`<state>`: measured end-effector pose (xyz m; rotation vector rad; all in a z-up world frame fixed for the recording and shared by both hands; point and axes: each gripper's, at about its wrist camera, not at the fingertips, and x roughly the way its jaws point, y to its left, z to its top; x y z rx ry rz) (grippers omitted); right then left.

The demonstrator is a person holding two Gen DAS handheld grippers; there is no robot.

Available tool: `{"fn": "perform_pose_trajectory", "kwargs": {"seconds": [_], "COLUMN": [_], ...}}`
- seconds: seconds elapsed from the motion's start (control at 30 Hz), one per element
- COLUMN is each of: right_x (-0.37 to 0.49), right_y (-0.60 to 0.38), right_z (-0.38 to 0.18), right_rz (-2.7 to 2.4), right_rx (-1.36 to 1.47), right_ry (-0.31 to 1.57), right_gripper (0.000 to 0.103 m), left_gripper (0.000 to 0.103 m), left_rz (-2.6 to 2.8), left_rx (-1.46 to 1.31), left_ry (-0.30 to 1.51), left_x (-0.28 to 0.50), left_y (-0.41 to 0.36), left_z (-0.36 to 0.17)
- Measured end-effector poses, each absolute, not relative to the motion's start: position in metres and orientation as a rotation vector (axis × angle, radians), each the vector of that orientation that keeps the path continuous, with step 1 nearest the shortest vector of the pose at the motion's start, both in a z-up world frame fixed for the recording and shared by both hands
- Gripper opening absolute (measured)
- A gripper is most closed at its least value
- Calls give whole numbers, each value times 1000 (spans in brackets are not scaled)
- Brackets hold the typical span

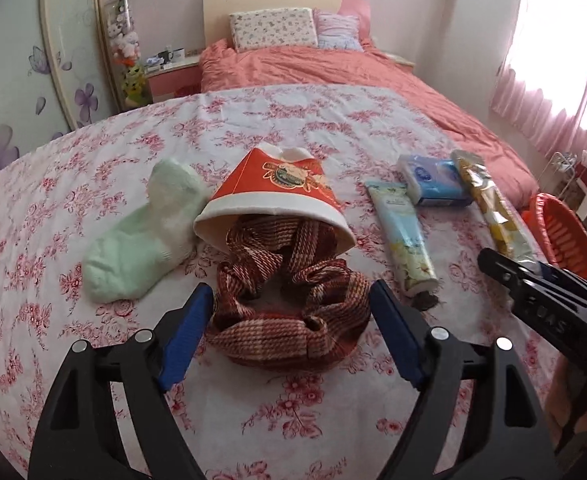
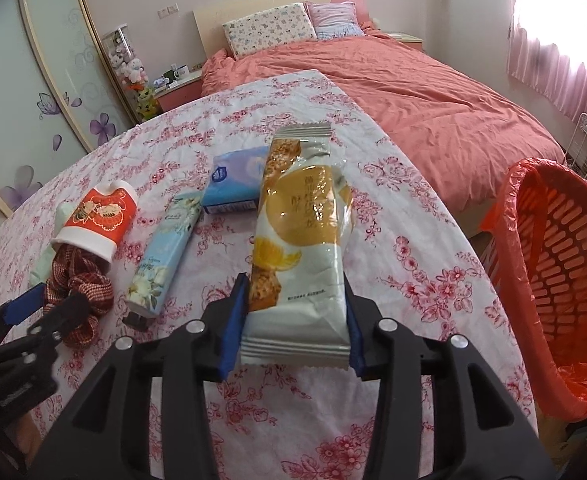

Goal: Collect trash
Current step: 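Close the left tool on the red plaid cloth and lift it while the right tool holds the snack bag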

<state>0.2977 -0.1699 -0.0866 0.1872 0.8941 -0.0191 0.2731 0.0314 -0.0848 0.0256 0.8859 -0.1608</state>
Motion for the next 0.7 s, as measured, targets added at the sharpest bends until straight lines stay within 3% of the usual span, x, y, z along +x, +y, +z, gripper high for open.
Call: {"fn": "perform_pose_trajectory", "kwargs": {"seconds": [0.2,0.4,0.43,0.53,0.7], "right_x": [297,289,287,278,262], "right_y": [-169,-173,-173,-175,-178], "right_z": [-85,-75,-73,-66,-47], "right_rz": [-18,-20,-22,-18,-11], "right_rx": [175,181,179,180,166], "right_ry": [889,863,860,845,805], "right_gripper": [42,42,42,42,42], "left_gripper": [59,63,61,44,41], "left_rz": [-163,-152,-147,-159,-168], "left_rx": [9,75,80,61,38], "left_ry": [902,884,880,880,864], "left_x": [278,268,268,270,261], "left_y": [35,25,24,27,37], "left_z": [-90,-93,-94,-91,-77]}}
